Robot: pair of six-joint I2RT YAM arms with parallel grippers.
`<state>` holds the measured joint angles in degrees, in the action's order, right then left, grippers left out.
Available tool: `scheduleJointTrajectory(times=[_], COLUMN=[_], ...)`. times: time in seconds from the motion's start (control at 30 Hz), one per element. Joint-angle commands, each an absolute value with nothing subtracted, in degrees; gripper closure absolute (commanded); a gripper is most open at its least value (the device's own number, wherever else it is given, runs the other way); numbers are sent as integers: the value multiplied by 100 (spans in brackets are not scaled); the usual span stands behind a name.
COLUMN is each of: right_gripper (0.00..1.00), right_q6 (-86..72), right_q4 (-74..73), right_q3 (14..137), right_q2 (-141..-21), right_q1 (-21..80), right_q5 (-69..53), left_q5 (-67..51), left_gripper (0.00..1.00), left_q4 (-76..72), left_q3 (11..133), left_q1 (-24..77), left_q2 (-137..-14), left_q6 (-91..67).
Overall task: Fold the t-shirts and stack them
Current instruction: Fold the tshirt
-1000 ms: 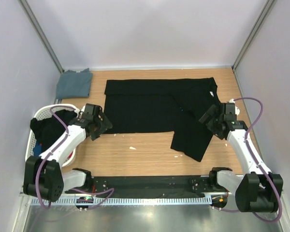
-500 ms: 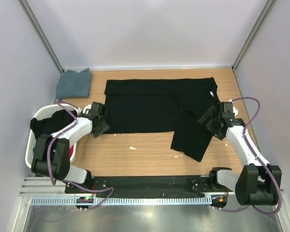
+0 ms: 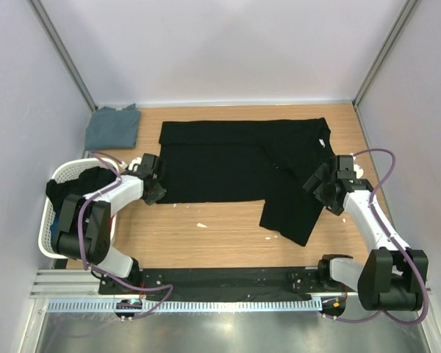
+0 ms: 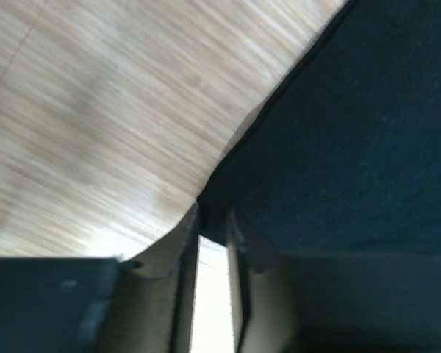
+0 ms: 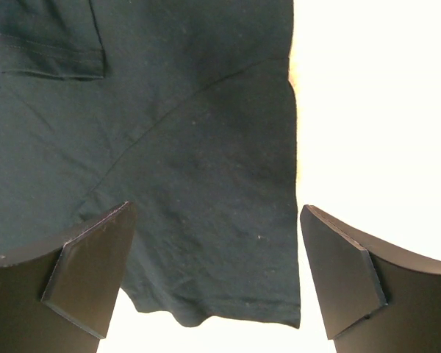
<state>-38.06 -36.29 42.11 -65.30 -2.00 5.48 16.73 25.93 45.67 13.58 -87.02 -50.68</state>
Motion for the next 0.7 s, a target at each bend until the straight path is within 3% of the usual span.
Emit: scheduleJointTrajectory(times=[0.0,0.17,0.4,0.6,0.67], right_gripper=[0,0,1,8,16], right_q6=[-3990,-4183,-4657,-4685,-4728], right_q4=[-4006,-4596,-5326,-5651,-5704], right_q3=[4412,4219,3841,3543,3463], right_q2=[-6258,-6143,-6557,-6592,-6548], right_q1=[-211,-211,-211,-54,0], right_q5=[712,887,159,-106,-210], left_q5=[1846,1819,1863,1617,1635], left_gripper=[80,100,100,100,100], left_q4=[2250,2145,1952,1767,1758], left_q3=[4570,4474,4377,4219,4175], left_q1=[1345,1336,1336,1336,1336], left_q2=[-8789,-8807,-8640,-8412,-8262], left_q6=[-5089,-5177,-5212,-5317,-5300])
